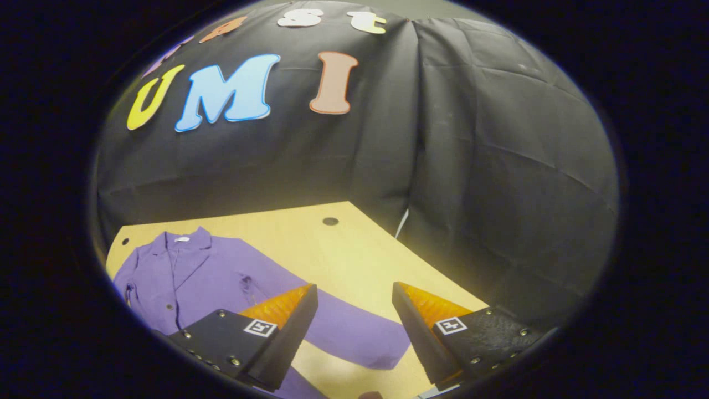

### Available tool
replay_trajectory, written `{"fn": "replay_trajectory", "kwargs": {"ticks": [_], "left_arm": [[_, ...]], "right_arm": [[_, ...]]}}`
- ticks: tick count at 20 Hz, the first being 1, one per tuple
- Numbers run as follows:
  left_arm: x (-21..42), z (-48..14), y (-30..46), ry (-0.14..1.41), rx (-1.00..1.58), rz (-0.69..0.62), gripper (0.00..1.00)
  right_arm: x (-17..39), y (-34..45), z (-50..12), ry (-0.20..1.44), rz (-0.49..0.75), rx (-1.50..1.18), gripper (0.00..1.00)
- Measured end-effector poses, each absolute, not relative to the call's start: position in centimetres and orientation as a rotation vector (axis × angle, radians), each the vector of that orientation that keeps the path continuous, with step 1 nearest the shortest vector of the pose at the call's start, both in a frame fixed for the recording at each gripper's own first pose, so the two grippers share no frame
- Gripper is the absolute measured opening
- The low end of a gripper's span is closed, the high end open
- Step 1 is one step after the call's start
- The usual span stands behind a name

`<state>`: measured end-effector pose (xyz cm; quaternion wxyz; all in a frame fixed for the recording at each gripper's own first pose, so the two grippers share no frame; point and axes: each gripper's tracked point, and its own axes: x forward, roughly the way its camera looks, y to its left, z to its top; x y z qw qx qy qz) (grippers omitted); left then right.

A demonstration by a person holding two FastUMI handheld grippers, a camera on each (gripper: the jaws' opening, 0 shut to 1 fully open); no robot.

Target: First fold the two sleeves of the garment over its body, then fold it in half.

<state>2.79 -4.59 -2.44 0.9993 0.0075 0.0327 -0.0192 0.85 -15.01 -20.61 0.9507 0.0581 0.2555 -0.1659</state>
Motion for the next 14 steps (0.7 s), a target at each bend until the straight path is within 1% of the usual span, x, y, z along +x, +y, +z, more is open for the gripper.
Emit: {"fn": "replay_trajectory", "kwargs": {"ticks": [8, 13, 14], "left_arm": [[1.8, -3.2, -3.3, 0.091, -0.006, 0.011, 0.95], [1.0, -3.4, -3.0, 0.104, -0.004, 0.024, 0.95], [0.9, -3.4, -3.0, 0.106, -0.007, 0.025, 0.95]], "right_arm": [[-1.3, -18.0, -30.0, 0.742, -0.423, 0.26, 0.88], [-2.3, -19.0, -33.5, 0.826, -0.455, 0.265, 0.89], [-2.3, -19.0, -34.1, 0.838, -0.459, 0.272, 0.87]]}}
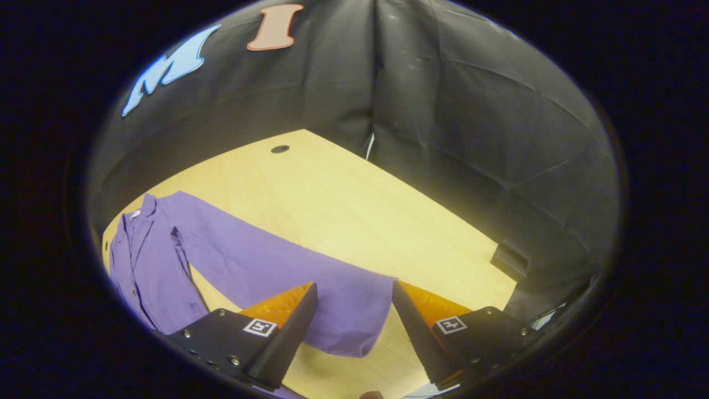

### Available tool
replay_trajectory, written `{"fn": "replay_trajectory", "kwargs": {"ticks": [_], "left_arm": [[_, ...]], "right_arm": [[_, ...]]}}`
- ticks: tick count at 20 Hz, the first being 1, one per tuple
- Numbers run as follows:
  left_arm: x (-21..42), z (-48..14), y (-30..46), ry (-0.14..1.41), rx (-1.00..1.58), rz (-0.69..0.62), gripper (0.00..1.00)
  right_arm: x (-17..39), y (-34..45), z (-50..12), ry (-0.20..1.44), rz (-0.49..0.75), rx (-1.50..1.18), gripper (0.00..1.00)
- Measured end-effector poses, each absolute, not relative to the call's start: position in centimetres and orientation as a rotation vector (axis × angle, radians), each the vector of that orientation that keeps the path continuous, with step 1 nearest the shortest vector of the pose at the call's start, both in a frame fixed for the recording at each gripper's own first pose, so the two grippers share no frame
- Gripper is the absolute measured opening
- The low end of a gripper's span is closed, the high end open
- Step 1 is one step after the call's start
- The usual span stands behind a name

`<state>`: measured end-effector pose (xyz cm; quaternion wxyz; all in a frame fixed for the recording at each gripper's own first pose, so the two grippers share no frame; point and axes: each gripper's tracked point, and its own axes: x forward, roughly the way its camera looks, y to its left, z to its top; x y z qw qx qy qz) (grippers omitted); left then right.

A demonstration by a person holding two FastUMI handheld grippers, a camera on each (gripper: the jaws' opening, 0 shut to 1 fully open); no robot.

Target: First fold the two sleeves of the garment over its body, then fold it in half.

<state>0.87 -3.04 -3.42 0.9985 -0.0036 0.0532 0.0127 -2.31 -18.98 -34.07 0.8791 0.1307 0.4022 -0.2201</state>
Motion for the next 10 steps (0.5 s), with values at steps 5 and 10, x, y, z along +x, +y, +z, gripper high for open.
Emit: {"fn": "replay_trajectory", "kwargs": {"ticks": [5, 10], "left_arm": [[0.1, -3.7, -2.9, 0.113, -0.011, 0.03, 0.95], [-0.5, -4.0, -2.3, 0.114, -0.01, 0.038, 0.95]], "right_arm": [[-2.7, -18.8, -36.5, 0.913, -0.473, 0.348, 0.88], [-3.2, -18.3, -37.7, 0.945, -0.471, 0.394, 0.9]]}}
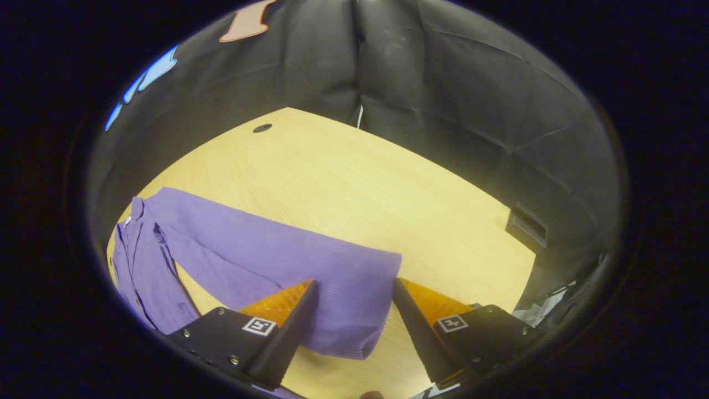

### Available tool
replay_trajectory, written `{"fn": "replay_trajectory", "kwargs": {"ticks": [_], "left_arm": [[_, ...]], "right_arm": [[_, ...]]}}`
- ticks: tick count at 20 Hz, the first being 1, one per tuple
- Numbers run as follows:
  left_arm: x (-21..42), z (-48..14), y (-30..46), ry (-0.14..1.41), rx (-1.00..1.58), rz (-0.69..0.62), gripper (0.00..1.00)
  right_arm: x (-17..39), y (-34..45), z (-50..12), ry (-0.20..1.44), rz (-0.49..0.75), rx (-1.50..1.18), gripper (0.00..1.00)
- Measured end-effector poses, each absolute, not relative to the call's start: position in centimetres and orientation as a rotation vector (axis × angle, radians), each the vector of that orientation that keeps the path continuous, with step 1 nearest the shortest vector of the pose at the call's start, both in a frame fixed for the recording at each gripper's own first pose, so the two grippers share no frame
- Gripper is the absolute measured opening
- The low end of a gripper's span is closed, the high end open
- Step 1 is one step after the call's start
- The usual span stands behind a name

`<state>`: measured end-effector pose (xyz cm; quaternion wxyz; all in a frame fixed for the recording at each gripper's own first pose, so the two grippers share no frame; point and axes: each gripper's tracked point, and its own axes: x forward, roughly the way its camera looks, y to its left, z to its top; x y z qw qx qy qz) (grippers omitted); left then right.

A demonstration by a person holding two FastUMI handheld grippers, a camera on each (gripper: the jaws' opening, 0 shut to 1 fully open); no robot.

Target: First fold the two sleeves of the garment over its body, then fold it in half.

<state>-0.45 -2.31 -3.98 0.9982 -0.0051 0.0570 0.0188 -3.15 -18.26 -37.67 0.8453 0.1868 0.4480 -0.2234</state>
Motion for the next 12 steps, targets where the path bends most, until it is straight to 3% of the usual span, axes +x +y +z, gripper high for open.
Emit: {"fn": "replay_trajectory", "kwargs": {"ticks": [2, 5, 6, 7, 8, 10, 11, 12], "left_arm": [[-0.4, -4.1, -2.2, 0.114, -0.016, 0.037, 0.95], [-0.5, -4.4, -2.0, 0.114, -0.023, 0.036, 0.95], [-0.5, -4.6, -1.9, 0.116, -0.025, 0.034, 0.96], [-0.4, -4.8, -1.8, 0.118, -0.026, 0.034, 0.96], [-0.4, -4.9, -1.7, 0.119, -0.024, 0.034, 0.96], [-0.4, -4.9, -1.4, 0.118, -0.018, 0.035, 0.96], [-0.5, -5.0, -1.1, 0.117, -0.015, 0.037, 0.96], [-0.6, -5.0, -0.9, 0.116, -0.014, 0.039, 0.96]], "right_arm": [[-3.3, -18.2, -37.6, 0.955, -0.46, 0.39, 0.94], [-2.8, -17.8, -37.5, 0.956, -0.42, 0.364, 0.93], [-2.5, -17.8, -37.5, 0.955, -0.412, 0.354, 0.9], [-2.4, -17.4, -37.4, 0.954, -0.396, 0.353, 0.81], [-2.1, -17.2, -37.3, 0.947, -0.399, 0.373, 0.81], [-2.0, -17.4, -37.6, 0.948, -0.395, 0.379, 0.48], [-1.8, -17.3, -37.4, 0.938, -0.407, 0.413, 0.48], [-1.5, -16.9, -37.2, 0.938, -0.415, 0.432, 0.33]]}}
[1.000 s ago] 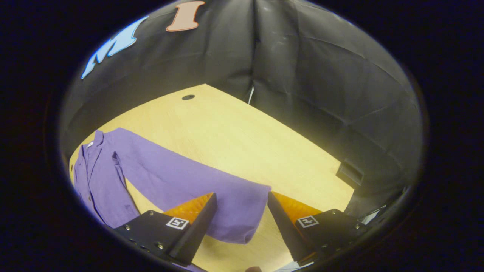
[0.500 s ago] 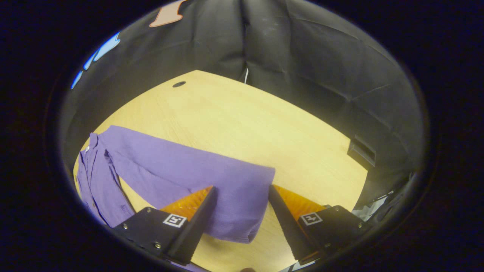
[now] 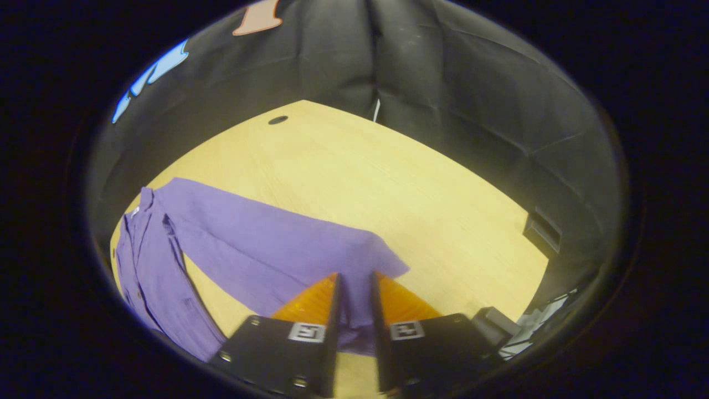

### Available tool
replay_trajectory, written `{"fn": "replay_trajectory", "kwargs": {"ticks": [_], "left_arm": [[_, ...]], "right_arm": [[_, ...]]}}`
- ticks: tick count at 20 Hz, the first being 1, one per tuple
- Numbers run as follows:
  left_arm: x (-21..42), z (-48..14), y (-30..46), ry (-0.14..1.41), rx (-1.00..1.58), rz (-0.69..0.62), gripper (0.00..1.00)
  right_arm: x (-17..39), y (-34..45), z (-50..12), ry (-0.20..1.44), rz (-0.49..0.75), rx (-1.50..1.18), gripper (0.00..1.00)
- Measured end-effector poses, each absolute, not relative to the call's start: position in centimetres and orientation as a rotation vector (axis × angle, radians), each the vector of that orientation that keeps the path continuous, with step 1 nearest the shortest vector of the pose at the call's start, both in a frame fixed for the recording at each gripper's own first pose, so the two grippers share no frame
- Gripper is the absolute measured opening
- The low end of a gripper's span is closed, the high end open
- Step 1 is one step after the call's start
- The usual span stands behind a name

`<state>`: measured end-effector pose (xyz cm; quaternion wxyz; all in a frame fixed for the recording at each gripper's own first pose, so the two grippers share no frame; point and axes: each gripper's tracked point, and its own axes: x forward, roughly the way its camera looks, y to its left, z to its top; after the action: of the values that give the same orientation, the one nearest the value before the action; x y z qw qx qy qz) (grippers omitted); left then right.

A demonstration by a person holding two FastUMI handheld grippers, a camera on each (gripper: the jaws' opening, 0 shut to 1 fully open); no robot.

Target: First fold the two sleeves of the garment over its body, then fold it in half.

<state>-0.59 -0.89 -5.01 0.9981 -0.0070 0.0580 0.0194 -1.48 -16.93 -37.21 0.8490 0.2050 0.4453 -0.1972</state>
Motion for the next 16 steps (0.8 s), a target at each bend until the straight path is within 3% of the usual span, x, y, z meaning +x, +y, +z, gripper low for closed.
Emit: {"fn": "replay_trajectory", "kwargs": {"ticks": [1, 2, 4, 16], "left_arm": [[-0.7, -5.0, -0.7, 0.116, -0.013, 0.041, 0.96], [-0.7, -5.1, -0.4, 0.116, -0.015, 0.044, 0.95], [-0.8, -5.1, 0.0, 0.118, -0.02, 0.048, 0.95], [-0.8, -5.8, 0.9, 0.114, -0.043, 0.043, 0.96]], "right_arm": [[-1.3, -16.8, -37.1, 0.941, -0.412, 0.438, 0.17], [-1.1, -17.3, -37.0, 0.923, -0.419, 0.45, 0.17], [-0.7, -16.9, -36.9, 0.905, -0.396, 0.503, 0.04], [4.5, -14.8, -25.5, 0.637, -0.245, 0.637, 0.01]]}}
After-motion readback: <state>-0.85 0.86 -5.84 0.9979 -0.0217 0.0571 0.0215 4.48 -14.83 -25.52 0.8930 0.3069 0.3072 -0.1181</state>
